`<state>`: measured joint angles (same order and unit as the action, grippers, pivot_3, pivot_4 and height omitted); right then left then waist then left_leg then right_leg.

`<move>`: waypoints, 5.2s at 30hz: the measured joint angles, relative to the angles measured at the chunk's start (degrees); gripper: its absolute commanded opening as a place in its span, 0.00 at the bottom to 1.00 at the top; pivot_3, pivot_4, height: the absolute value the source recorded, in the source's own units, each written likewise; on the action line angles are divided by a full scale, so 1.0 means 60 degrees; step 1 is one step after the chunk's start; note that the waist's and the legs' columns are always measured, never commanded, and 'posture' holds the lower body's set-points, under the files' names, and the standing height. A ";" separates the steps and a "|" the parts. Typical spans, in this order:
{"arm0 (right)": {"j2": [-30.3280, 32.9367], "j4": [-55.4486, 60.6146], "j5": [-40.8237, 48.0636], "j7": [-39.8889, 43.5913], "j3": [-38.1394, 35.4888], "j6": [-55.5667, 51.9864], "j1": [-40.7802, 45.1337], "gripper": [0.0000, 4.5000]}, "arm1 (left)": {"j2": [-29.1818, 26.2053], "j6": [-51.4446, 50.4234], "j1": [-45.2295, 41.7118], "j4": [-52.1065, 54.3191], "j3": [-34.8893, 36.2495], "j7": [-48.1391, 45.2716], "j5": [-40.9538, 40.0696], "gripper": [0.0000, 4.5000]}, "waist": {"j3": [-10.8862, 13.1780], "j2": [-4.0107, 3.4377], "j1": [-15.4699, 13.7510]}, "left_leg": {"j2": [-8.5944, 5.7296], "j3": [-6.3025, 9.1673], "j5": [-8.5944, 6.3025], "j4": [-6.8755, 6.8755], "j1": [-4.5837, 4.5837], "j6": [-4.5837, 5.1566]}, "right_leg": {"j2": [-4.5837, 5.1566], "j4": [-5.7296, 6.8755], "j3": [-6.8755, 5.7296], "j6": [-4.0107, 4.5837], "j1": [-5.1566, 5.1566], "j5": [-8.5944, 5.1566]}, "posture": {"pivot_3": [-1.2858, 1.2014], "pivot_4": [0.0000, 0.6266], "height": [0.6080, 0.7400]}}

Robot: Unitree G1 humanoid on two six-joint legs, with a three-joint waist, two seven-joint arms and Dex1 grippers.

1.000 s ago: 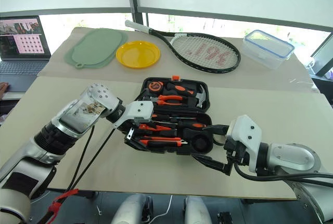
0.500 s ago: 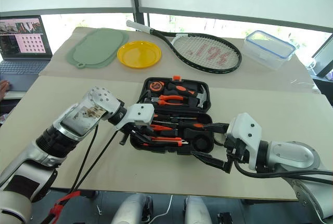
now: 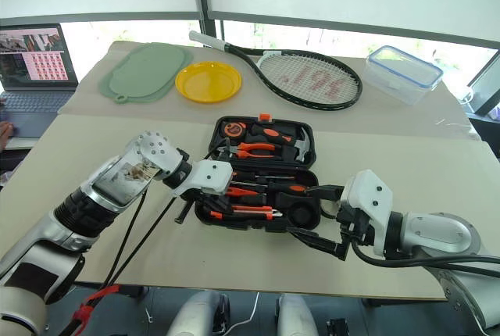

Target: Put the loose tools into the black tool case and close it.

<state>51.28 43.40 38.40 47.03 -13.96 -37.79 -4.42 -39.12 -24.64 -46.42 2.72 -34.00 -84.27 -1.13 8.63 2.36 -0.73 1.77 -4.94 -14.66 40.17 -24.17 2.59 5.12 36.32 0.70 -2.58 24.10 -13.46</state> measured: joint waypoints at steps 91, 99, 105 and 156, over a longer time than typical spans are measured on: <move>0.0505 -0.2873 -0.2700 0.2525 0.3100 0.0640 0.2327 0.02 | -0.1027 -0.0897 0.2578 0.2754 0.4276 0.1285 -0.4942 1.00 | 0.0009 -0.0067 0.0010 | 0.0012 -0.0014 -0.0006 -0.0058 0.0137 0.0004 | 0.0012 -0.0046 0.0002 0.0003 -0.0128 -0.0013 | 0.52 0.24 0.99; 0.0455 -0.3359 -0.3381 0.2491 0.3651 0.1097 0.2454 0.02 | -0.0997 -0.0897 0.2578 0.2760 0.4253 0.1307 -0.4885 1.00 | 0.0009 -0.0067 0.0008 | 0.0012 -0.0014 -0.0006 -0.0058 0.0136 0.0004 | 0.0012 -0.0047 0.0002 0.0002 -0.0127 -0.0013 | 0.52 0.24 0.99; 0.0610 -0.3230 -0.3289 0.2615 0.3562 0.1147 0.2458 0.37 | -0.1000 -0.0897 0.2579 0.2765 0.4253 0.1312 -0.4878 1.00 | 0.0009 -0.0066 0.0001 | 0.0013 -0.0013 -0.0006 -0.0058 0.0137 0.0004 | 0.0013 -0.0047 0.0001 0.0002 -0.0129 -0.0013 | 0.52 0.24 0.99; -0.0635 -0.3747 -0.1568 0.1681 0.2462 -0.0450 0.3220 0.01 | -0.1148 -0.1297 0.2692 0.2936 0.4396 0.2004 -0.4920 1.00 | 0.0019 -0.0073 0.0006 | 0.0016 -0.0012 -0.0007 -0.0062 0.0118 0.0005 | 0.0012 -0.0050 -0.0002 0.0001 -0.0115 -0.0012 | 0.52 0.24 0.99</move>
<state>47.47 20.91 28.99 57.11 0.81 -40.49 14.90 -46.01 -32.42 -30.27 20.34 -7.62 -72.24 -30.65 8.75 1.93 -0.70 1.87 -5.01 -14.70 39.79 -23.46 2.62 5.19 36.02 0.69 -2.57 23.41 -13.54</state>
